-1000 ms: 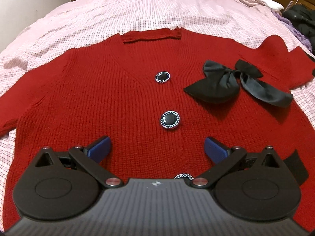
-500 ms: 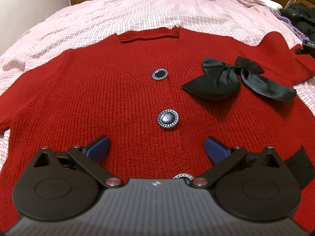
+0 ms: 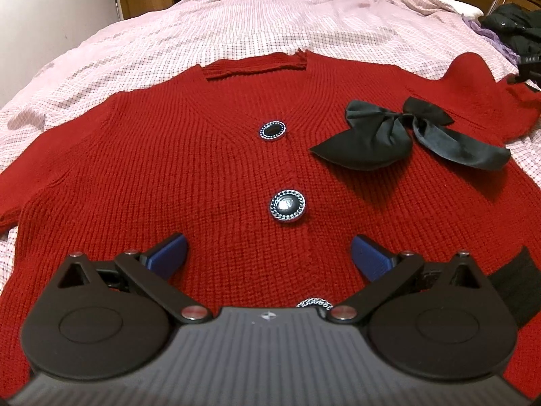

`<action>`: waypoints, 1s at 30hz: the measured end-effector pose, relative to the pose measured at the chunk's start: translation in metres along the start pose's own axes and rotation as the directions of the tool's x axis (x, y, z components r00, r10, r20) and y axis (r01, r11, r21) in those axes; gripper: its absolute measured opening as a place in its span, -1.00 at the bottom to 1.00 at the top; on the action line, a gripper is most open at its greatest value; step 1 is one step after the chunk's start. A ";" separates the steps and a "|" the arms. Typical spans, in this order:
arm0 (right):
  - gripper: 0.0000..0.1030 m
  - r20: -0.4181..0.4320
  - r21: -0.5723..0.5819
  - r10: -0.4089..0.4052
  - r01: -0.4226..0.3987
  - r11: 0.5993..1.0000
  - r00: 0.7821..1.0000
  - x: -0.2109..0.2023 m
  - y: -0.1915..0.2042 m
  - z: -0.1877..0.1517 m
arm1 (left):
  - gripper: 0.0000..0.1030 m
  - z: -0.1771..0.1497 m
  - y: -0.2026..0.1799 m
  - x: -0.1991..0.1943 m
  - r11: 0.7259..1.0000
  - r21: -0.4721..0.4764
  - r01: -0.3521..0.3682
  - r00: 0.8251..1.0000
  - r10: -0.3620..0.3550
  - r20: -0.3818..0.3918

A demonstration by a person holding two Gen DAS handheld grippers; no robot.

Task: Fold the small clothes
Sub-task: 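Grasp the black-cuffed end of a red sleeve with the right tool, then lift the sleeve with the right tool and fold it across the cardigan body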

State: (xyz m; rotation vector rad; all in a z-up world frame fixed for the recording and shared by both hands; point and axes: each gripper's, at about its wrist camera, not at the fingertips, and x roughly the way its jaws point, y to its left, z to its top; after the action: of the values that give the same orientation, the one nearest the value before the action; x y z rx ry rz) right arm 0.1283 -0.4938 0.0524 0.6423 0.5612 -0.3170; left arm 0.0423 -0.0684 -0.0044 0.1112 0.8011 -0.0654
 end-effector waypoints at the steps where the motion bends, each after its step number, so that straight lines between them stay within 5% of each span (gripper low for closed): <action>1: -0.49 -0.012 0.014 0.013 -0.013 1.000 1.000 -0.002 -0.004 0.000 | 1.00 0.000 0.000 0.000 1.000 0.001 0.001 1.000 -0.001 0.001; 4: -0.70 -0.054 0.057 0.062 -0.059 0.997 0.997 -0.013 -0.017 0.001 | 1.00 0.000 0.000 0.001 1.000 0.006 -0.001 1.000 0.001 0.006; 17: -0.73 0.113 -0.034 0.045 -0.041 0.999 0.993 -0.115 -0.037 -0.013 | 1.00 0.000 0.001 -0.003 1.000 0.005 -0.004 1.000 0.004 0.012; 21: -0.72 0.083 -0.113 0.011 -0.001 0.994 0.996 -0.113 -0.031 -0.021 | 1.00 0.006 0.005 -0.006 1.000 -0.002 0.007 1.000 -0.007 -0.014; 30: -0.72 0.086 -0.096 0.044 -0.036 0.995 0.995 -0.118 -0.022 -0.025 | 1.00 0.008 0.021 -0.032 0.999 -0.033 0.041 0.998 -0.042 -0.055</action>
State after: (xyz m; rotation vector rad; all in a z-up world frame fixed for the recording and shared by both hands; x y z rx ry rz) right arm 0.0136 -0.4817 0.0938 0.5450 0.4752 -0.2779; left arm 0.0279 -0.0483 0.0251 0.0669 0.8596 -0.0893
